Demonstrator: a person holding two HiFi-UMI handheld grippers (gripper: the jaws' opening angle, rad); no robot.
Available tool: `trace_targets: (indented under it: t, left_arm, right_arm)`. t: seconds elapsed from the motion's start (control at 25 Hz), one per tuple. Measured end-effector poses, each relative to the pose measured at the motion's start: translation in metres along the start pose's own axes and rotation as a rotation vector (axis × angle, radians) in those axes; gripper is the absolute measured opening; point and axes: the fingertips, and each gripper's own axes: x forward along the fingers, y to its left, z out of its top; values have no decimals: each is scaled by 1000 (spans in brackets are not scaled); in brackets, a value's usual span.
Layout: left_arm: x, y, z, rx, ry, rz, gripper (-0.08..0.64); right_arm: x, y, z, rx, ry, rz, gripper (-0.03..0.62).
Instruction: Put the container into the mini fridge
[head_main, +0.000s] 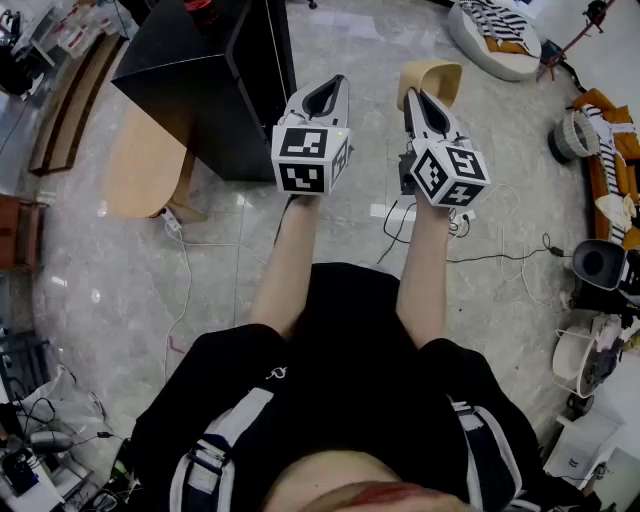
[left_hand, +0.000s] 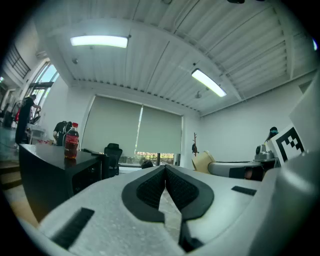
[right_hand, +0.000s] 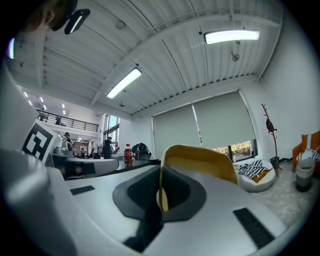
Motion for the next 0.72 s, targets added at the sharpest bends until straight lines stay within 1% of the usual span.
trace_targets:
  t: [0.16,0.32,0.56,0.72]
  left_arm:
    - [5,5,-3,-7,4,-7,6]
    - [6,25,-14,-18,22,-4,6]
    - [0,73,-30,-46,44,50,6]
    - [2,86,-34,-46,60,60,6]
  right_arm:
    - [6,-5,-2,16,-10,-21,18]
    - [17,-3,-10,36,-5,-38,18]
    - [34,10,-30,52,17,-45,19]
    - [48,5,-32,68,22,-54,18]
